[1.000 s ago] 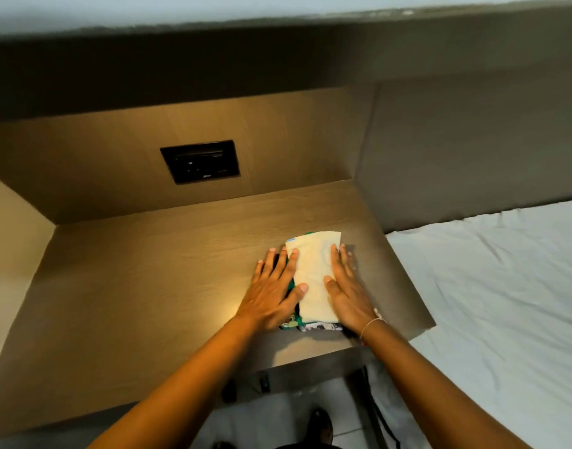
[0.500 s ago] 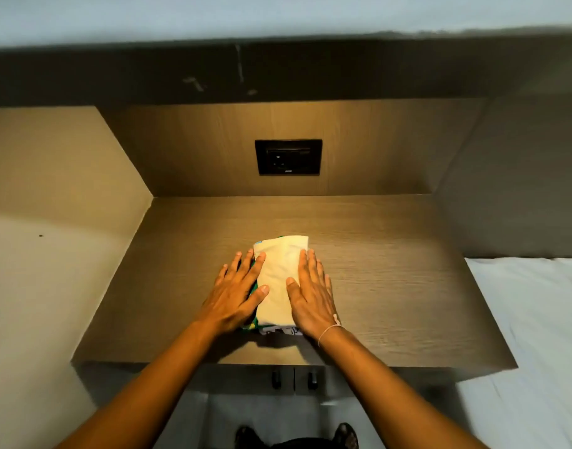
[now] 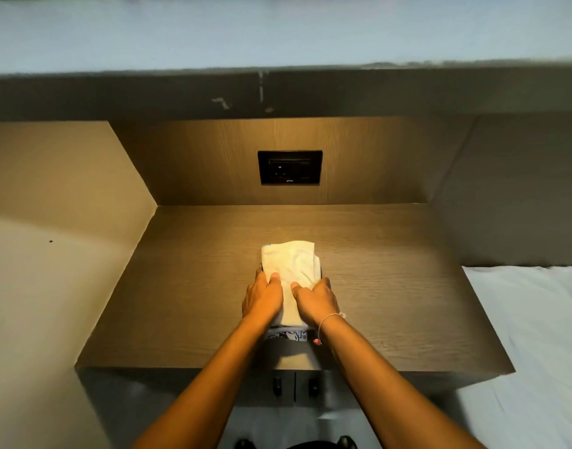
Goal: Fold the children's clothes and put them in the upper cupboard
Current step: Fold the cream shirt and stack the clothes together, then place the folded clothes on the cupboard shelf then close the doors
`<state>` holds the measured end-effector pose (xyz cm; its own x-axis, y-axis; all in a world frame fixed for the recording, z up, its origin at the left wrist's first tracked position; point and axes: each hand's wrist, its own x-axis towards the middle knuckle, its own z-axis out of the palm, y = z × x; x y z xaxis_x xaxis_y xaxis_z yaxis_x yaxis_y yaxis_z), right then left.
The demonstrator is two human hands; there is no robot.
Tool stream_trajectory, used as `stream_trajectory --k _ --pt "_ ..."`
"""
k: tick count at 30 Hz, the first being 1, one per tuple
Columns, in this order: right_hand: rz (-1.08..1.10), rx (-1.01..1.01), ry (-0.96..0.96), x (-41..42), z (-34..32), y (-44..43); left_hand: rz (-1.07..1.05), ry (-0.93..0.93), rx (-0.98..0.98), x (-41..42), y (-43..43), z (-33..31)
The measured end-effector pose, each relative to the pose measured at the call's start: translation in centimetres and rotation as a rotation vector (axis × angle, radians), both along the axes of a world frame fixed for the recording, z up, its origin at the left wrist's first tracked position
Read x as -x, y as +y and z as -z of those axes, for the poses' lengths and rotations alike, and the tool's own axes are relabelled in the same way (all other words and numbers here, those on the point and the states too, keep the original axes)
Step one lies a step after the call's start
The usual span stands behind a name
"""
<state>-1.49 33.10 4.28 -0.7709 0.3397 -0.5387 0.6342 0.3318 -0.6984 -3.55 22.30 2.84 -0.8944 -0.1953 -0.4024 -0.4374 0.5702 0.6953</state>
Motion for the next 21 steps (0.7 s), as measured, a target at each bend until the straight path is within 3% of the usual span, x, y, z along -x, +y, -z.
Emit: stream_trajectory --k 2,7,10,17,21 --pt "0.007 0.019 0.002 -0.4 -0.3 0.1 0.015 0.008 -0.066 -0.2 0.0 0.1" --pt "-0.15 -0.278 0.076 -2.2 0.1 -1.0 -0.005 0.064 -0.336 -1.5 -0.7 1.2" --pt "-0.198 -0.151 0.083 -2.9 0.4 -0.6 -0.025 0.087 -0.463 -2.8 -1.0 1.1" --pt "-0.201 -0.108 0.158 -6.6 0.6 0.3 -0.087 0.033 -0.486 -6.8 -0.5 -0.4" --pt "-0.31 -0.119 0.164 -8.7 0.8 0.6 0.006 0.088 -0.46 -9.2 -0.5 -1.1"
